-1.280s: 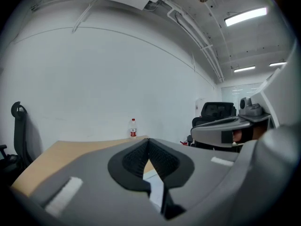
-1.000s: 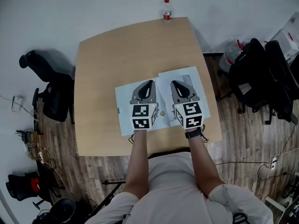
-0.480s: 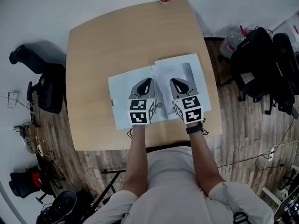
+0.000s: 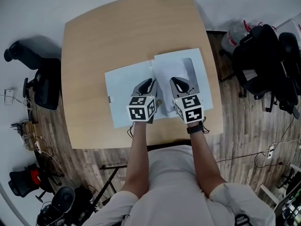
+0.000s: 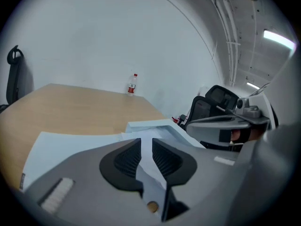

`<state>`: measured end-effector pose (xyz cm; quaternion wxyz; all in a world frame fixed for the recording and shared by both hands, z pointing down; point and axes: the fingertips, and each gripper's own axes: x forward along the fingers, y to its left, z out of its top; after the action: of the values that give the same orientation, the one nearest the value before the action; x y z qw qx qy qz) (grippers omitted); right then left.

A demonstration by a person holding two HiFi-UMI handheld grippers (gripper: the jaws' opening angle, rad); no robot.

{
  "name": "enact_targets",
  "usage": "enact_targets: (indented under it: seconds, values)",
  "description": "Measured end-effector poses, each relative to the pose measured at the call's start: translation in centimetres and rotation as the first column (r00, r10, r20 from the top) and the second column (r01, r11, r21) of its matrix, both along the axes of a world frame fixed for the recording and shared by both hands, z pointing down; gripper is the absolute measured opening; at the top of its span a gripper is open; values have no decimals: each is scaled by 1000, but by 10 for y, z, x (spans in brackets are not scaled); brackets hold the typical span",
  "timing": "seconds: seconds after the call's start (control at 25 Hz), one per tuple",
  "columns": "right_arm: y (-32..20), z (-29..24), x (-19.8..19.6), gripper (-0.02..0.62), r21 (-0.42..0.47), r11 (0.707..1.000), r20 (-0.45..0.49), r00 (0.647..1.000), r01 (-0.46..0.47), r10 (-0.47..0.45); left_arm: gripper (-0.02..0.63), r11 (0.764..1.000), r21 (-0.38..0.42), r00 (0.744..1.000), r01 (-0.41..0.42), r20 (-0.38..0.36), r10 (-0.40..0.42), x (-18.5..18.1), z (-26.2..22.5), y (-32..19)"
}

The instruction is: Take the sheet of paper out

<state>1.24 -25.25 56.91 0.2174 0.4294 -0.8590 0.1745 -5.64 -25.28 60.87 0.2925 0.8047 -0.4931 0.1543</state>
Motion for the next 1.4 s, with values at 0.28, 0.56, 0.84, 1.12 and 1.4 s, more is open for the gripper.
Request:
enact_targets:
  seconds: [0.28,0.56,0.84,1.12,1.4]
  values:
    - [-2,9,0,14,-17,1000,0,1000,4,-4,105,993,-121,999,-16,-38,11,9,39,12]
    - [-5,17,6,14,-38,999,12,1000,-26,27,187,974,-221,995,-55,-92,35,18,67,22]
    - [-8,28,20,14,-57,997,5,998,-58,59,245,952,-285,987,-114,-144,75,39,86,29]
    - [-10,32,31,14,-69,993,2,996,-91,91,247,939,-307,981,-154,-165,106,53,93,31]
    - [-11,33,35,14,-66,992,4,994,-105,105,244,931,-326,980,-166,-163,118,64,98,32]
